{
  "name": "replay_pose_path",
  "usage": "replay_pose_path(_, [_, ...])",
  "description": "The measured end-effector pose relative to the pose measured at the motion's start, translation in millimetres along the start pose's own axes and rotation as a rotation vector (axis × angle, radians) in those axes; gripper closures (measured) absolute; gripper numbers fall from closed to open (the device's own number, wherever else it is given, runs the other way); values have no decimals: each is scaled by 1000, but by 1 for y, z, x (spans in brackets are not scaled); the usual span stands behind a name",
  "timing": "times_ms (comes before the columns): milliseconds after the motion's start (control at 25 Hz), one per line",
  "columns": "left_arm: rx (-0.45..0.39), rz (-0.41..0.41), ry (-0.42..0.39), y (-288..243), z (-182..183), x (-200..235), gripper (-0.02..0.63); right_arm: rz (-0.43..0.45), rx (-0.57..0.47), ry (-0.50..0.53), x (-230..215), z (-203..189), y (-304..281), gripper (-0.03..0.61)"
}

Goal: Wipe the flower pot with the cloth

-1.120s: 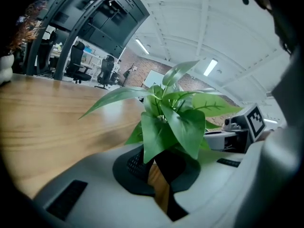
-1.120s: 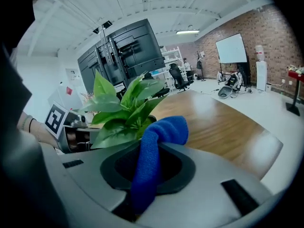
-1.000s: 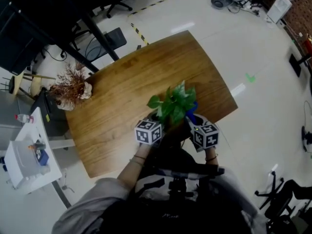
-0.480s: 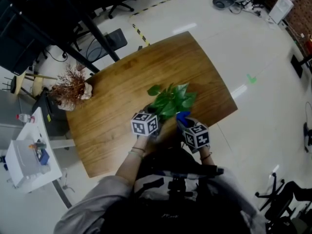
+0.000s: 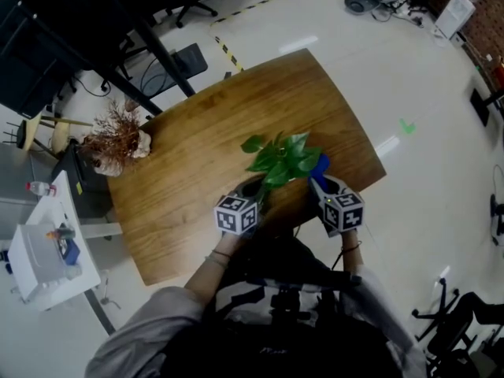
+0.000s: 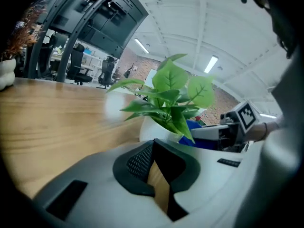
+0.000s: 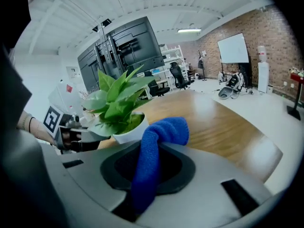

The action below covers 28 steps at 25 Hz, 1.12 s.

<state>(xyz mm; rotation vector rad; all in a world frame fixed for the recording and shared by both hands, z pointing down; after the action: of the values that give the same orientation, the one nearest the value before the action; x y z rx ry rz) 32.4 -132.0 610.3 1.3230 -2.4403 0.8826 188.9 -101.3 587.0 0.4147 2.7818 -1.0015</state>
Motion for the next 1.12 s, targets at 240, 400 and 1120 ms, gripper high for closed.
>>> replay_pose_path(240, [11,-65,-9,-10,-3,-18,609,86,-7,155,11,22,-15,518])
replay_pose_path(400, [-12,-46,-2,-10,6,-9,609,106,27,175,25,9,-20,518])
replay_pose_path(1120, [-83,52,22,2,41,47,608,205,140,146,83,-40,-46,518])
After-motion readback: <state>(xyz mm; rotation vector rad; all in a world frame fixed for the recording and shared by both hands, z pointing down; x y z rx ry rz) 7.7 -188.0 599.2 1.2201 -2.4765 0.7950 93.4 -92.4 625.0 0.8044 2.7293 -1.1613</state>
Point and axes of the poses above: the fingertips, and each gripper's own axes: y backward along the fingers, x to its left, z out of its top, the point moved 2 cm from there along y, backward along the fingers, and after that the axes turned 5 degrees about -z, right-handed, at the moved point
